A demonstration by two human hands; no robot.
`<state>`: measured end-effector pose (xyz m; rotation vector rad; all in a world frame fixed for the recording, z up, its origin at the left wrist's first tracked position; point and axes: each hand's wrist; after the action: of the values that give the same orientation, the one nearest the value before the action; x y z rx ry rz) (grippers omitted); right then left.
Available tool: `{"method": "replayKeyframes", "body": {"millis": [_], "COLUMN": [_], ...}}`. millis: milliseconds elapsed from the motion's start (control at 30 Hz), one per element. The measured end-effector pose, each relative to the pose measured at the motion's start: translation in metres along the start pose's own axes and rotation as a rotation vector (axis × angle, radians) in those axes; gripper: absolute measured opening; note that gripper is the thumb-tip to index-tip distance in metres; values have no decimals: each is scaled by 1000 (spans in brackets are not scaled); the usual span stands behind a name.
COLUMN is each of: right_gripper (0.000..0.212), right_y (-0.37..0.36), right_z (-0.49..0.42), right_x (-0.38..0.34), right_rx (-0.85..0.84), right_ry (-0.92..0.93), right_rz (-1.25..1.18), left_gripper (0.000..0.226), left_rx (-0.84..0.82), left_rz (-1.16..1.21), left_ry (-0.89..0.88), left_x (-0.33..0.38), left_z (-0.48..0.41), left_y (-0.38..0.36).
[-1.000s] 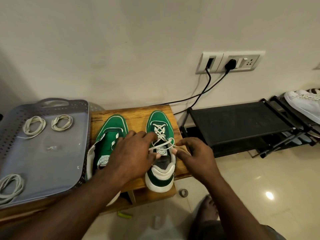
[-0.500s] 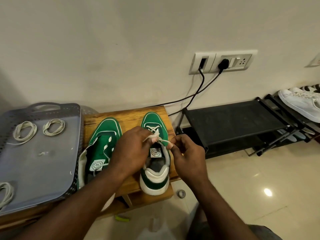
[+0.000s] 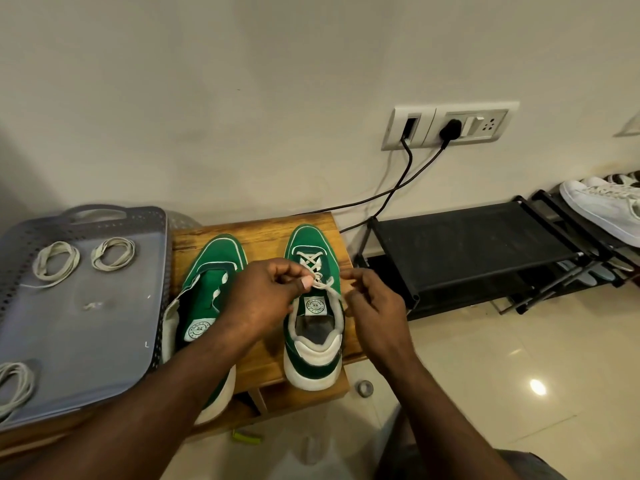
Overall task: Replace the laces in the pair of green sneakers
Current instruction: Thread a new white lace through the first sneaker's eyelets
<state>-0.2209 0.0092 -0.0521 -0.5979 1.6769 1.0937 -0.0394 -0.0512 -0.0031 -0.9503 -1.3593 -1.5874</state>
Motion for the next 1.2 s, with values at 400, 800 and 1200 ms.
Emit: {"method": "replayKeyframes", "body": {"millis": [400, 800, 1200], "right_gripper": [3, 29, 18], "right_y": [-2, 0, -15], "right_z": [-10, -22, -13], "right_x": [-9, 3, -10], "right_rx": [197, -28, 69], "right_ry": [176, -17, 190], "right_rz": [192, 128, 430], "left_gripper": [5, 24, 14], "left_rx": [214, 6, -20], "left_rz": [-222, -536, -506], "left_ry": [-156, -234, -150], "left_x": [0, -3, 0], "left_z": [-5, -6, -9], "left_y": [8, 6, -10]}}
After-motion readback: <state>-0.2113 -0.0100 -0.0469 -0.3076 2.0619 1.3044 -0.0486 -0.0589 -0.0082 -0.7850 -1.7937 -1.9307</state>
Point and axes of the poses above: each hand's wrist, its own z-axis away from the middle knuckle, its own y-axis out of the back of the hand, x = y × z, and after that the axes turned 9 degrees about x, right-handed
